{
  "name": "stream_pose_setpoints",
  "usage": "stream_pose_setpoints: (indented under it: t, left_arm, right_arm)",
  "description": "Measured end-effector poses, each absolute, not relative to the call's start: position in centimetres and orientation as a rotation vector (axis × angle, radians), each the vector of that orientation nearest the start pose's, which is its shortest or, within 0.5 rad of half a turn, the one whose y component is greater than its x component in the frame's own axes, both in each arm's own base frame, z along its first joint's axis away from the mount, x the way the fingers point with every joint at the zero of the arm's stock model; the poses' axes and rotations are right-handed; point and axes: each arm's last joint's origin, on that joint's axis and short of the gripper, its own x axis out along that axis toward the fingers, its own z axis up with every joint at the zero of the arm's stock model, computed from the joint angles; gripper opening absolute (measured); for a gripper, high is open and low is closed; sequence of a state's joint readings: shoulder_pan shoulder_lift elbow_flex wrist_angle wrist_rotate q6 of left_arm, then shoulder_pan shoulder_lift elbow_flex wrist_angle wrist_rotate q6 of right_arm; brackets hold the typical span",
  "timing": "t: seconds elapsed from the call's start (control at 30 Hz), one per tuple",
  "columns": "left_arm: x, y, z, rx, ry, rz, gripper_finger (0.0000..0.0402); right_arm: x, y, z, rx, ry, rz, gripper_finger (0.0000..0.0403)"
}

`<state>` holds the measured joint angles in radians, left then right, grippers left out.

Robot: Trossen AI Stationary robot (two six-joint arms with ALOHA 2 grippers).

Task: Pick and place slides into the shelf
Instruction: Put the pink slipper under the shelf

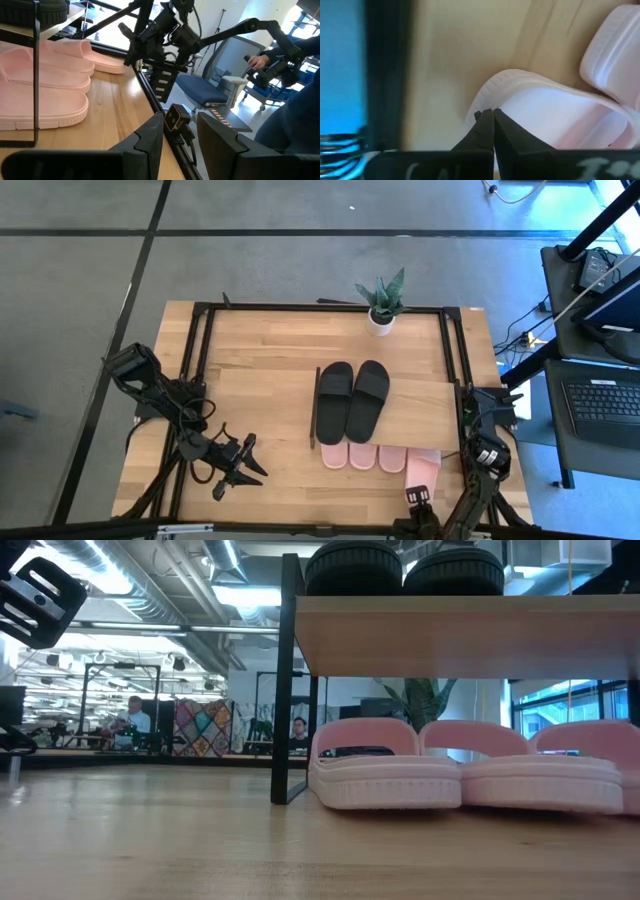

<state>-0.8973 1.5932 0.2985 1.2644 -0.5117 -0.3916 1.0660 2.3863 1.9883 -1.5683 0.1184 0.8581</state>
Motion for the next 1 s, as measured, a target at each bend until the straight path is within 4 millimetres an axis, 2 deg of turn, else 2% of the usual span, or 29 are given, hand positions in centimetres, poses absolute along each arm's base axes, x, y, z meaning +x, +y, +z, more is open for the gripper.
stream_pose_setpoints:
  t: [0.3,0.63,0.83,1.0]
  left_arm:
    - [16.3,-18.1,14.5,-0.367,0.098,-0.376,0.0111]
    - [16.5,-18.3,14.9,-0.409,0.086,-0.371,0.0111]
    - [17.2,-19.3,16.1,-0.347,0.027,-0.379,0.0111]
    - [17.4,-19.5,16.4,-0.342,0.019,-0.380,0.0111]
  right_arm:
    - [20.0,35.6,13.6,-0.595,1.739,-0.160,0.0000]
    - [20.2,35.8,13.8,-0.575,1.735,-0.169,0.0000]
    - [20.2,35.8,13.8,-0.554,1.729,-0.191,0.0000]
    - [20.2,35.9,13.8,-0.526,1.721,-0.219,0.0000]
